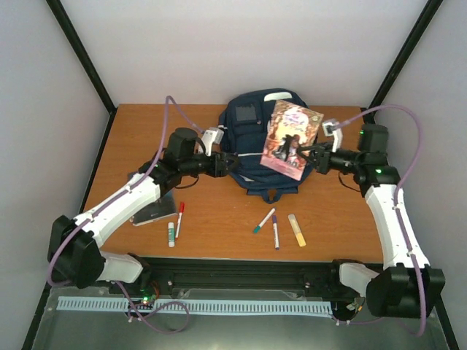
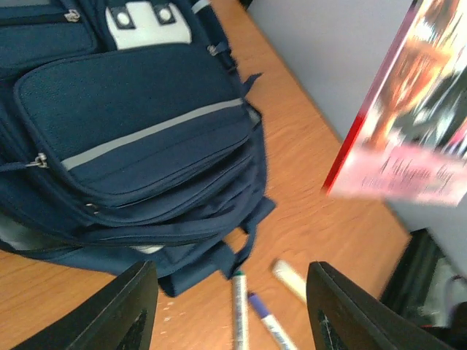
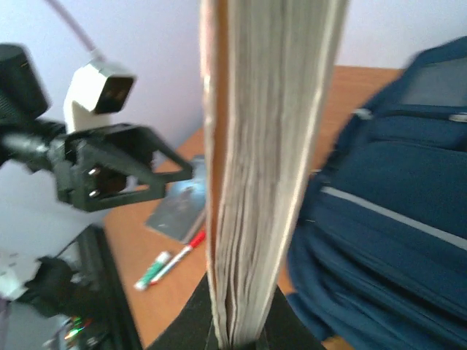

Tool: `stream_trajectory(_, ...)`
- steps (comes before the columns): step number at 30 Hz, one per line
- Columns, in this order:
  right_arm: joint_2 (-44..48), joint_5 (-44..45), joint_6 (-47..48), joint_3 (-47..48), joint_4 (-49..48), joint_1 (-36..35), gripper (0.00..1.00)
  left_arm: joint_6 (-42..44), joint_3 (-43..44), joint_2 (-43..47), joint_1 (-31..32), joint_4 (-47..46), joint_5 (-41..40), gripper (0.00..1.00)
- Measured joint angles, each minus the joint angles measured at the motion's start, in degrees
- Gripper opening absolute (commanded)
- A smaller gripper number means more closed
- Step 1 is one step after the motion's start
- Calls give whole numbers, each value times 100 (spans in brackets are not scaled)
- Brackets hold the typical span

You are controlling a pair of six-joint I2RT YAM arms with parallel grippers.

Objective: Pack the student bag
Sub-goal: Pick up the book from the center of the board, then place the book in the student bag.

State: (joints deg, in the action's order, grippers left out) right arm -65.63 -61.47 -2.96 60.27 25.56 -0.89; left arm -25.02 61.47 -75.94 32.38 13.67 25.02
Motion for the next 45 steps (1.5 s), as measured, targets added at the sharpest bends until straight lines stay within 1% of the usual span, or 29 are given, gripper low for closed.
stream_trajectory(4, 173, 262, 577, -46, 522, 901, 3, 612, 267, -328, 398, 452, -695, 57)
stream_trajectory(6, 203, 391, 883, -131, 791, 1272, 3, 1043, 669, -636, 702, 741, -1067, 54)
stream_trajectory(9, 251, 450, 1172, -439, 992, 1788, 3, 1602, 1346, -1182, 997, 1123, -1484, 53)
stream_trajectory(13, 262, 514, 1335, -697, 1211, 2208, 3, 2138, 2096, -1967, 1196, 1587, -1692, 54)
stream_trajectory(17, 339, 518, 1436, -748, 1231, 2249, 3, 2601, 2935, -2909, 1379, 2107, -1832, 48)
stream_trajectory(22, 570, 717, 1567, -944, 1189, 2251, 3, 2955, 3974, -3956, 1731, 2765, -2177, 47)
stream_trajectory(25, 813, 933, 1589, -1080, 1191, 2251, 3, 3056, 4306, -4301, 1812, 2977, -2343, 45)
stream_trajectory(29, 979, 1091, 1589, -1088, 1110, 2251, 3, 3145, 4688, -4651, 1821, 3075, -2490, 41)
stream_trajectory(34, 986, 1180, 1591, -1088, 1086, 2251, 3, 3237, 4837, -4905, 1827, 3008, -2774, 37)
stream_trajectory(39, 933, 1180, 1604, -1088, 1082, 2251, 3, 3373, 4839, -5036, 1895, 2844, -2946, 38)
stream_trajectory(41, 898, 1185, 1604, -1088, 1084, 2251, 3, 3484, 4850, -5112, 1937, 2747, -3047, 32)
stream_trajectory(43, 874, 1196, 1604, -1088, 1082, 2251, 3, 3624, 4927, -5259, 2004, 2680, -3215, 22)
stream_trajectory(45, 848, 1207, 1604, -1088, 1080, 2251, 3, 3751, 5038, -5436, 2083, 2651, -3401, 14)
